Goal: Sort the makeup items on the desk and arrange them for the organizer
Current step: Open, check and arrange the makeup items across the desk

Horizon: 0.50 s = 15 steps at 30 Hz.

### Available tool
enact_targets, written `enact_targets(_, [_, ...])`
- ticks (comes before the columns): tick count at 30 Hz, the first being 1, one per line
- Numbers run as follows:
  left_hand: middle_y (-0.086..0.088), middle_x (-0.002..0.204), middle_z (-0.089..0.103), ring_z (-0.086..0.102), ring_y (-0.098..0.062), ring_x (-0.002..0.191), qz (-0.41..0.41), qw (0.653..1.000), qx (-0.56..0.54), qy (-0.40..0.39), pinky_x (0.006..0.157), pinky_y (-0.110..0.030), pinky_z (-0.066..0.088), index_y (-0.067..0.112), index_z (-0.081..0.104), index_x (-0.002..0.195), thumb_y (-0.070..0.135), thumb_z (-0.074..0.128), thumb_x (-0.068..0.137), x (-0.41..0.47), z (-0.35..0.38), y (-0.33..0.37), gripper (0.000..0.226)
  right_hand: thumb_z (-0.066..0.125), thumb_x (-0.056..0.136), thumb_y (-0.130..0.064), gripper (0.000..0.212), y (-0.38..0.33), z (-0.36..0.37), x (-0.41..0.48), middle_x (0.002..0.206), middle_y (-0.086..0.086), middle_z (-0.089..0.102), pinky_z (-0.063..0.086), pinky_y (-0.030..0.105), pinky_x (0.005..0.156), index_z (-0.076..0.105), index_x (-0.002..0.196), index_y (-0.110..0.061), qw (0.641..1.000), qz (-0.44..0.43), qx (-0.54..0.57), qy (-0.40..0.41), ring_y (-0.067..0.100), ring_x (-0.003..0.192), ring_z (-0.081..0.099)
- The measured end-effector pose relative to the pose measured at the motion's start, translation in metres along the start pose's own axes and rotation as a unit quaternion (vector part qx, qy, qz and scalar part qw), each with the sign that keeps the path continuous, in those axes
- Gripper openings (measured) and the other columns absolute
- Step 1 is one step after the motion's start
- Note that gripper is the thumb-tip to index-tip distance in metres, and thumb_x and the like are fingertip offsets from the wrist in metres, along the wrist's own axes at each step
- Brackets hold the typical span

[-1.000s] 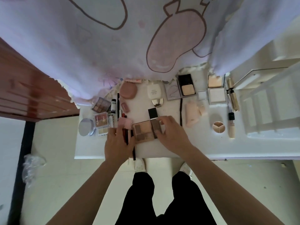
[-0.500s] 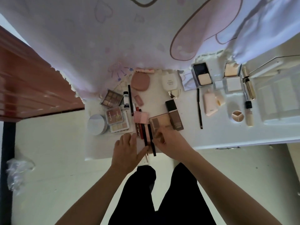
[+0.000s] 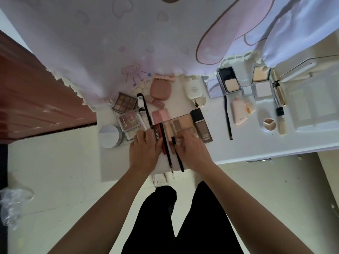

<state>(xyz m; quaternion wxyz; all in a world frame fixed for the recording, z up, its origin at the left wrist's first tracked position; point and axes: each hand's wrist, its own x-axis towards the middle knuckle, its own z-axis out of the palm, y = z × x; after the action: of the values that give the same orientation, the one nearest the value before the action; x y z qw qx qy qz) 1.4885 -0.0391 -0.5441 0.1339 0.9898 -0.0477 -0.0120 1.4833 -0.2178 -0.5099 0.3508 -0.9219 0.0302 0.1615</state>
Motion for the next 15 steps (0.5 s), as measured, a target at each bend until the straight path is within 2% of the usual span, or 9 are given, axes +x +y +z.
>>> enact_targets(3, [-0.016,0.107,0.051,0.058,-0.033,0.089,-0.011,1.000,-0.018,-0.022,0.066,-0.042,0.053,0.008,0.046,0.121,0.064,0.047,0.089,-0.005,-0.004,-0.003,0.064,0.065,0.089,-0.042,0.045,-0.001,0.001,-0.009,0.110,-0.006,0.057,0.053,0.033,0.073,0.046,0.125,-0.024,0.999,0.016,-0.016,-0.032,0.017,0.087,0.062])
enact_targets(6, [-0.014,0.109,0.049,0.056,-0.032,0.092,-0.021,0.999,0.004,-0.034,0.072,-0.043,0.052,0.009,0.046,0.121,0.073,0.054,0.080,-0.009,-0.005,-0.005,0.076,0.066,0.082,-0.026,0.058,0.007,0.003,-0.022,0.102,-0.004,0.058,0.053,0.031,0.074,0.036,0.132,-0.028,0.993,0.046,-0.045,-0.098,0.018,0.087,0.062])
enact_targets(9, [-0.015,0.109,0.049,0.055,-0.032,0.094,0.001,0.999,0.034,-0.023,0.078,-0.045,0.050,0.013,0.044,0.126,0.075,0.050,0.082,-0.007,-0.003,-0.001,0.077,0.064,0.084,-0.019,0.052,0.015,0.002,-0.024,0.095,-0.003,0.065,0.053,0.029,0.074,0.041,0.130,-0.027,0.995,0.067,-0.021,-0.077,0.018,0.084,0.064])
enact_targets(12, [-0.014,0.105,0.049,0.052,-0.031,0.092,0.067,0.995,0.069,-0.009,0.078,-0.044,0.047,0.021,0.044,0.137,0.070,0.047,0.088,-0.004,0.000,0.003,0.069,0.065,0.085,-0.023,0.041,0.018,-0.005,-0.021,0.100,-0.007,0.065,0.051,0.024,0.078,0.058,0.126,-0.025,0.998,0.058,-0.013,-0.033,0.011,0.083,0.064])
enact_targets(15, [-0.016,0.107,0.050,0.052,-0.032,0.091,0.092,0.991,0.098,-0.013,0.076,-0.044,0.046,0.025,0.043,0.143,0.069,0.039,0.091,0.003,-0.001,0.003,0.068,0.067,0.089,-0.021,0.024,0.018,-0.017,-0.018,0.091,-0.013,0.067,0.046,0.011,0.072,0.068,0.113,-0.025,0.990,0.079,0.120,0.000,0.002,0.080,0.064])
